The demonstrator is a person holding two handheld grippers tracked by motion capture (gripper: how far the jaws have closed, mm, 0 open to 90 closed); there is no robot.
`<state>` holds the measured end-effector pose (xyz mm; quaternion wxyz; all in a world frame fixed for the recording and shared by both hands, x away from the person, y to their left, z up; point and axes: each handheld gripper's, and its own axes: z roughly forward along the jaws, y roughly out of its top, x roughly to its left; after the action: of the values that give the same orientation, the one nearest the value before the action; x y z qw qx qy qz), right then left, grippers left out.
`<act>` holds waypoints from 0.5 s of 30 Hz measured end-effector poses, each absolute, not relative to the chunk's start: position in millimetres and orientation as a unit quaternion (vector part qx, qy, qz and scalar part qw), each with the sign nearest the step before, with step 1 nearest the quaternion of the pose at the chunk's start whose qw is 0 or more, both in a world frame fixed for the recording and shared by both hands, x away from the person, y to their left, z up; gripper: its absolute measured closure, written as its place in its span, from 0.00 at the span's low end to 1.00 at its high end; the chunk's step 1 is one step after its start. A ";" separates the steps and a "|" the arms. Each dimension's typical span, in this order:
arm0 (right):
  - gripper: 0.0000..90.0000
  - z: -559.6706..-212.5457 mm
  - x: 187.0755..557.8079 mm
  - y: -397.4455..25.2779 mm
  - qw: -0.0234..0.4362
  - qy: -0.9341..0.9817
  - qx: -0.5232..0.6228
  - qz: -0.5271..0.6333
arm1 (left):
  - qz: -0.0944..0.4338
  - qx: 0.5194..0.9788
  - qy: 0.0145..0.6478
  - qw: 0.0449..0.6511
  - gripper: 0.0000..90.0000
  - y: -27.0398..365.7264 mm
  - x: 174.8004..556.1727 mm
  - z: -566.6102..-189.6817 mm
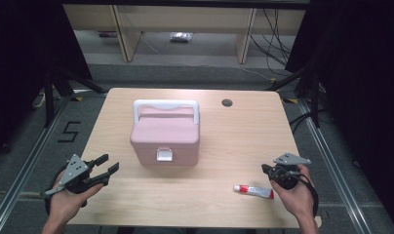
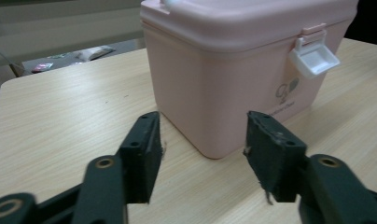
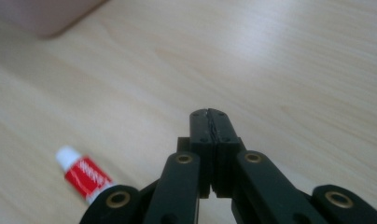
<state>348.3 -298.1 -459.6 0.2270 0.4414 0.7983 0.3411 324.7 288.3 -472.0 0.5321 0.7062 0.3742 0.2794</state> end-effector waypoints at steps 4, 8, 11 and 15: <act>1.00 -453.0 358.3 -289.1 0.220 0.782 0.457 0.361 | 0.278 0.702 0.388 0.529 0.67 287.1 334.0 -471.4; 1.00 -444.5 368.2 -280.9 0.214 0.778 0.452 0.380 | 0.276 0.692 0.401 0.533 0.84 287.0 343.6 -468.7; 1.00 -439.3 375.6 -271.9 0.210 0.780 0.444 0.388 | 0.276 0.687 0.411 0.532 0.93 288.7 353.5 -466.0; 1.00 -435.4 385.4 -258.7 0.205 0.781 0.441 0.392 | 0.270 0.678 0.429 0.533 0.99 291.9 369.2 -463.5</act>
<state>385.4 -258.7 -435.4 0.2054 0.4412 0.7806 0.3922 369.2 291.9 -463.5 0.5328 0.6777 0.4290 0.2697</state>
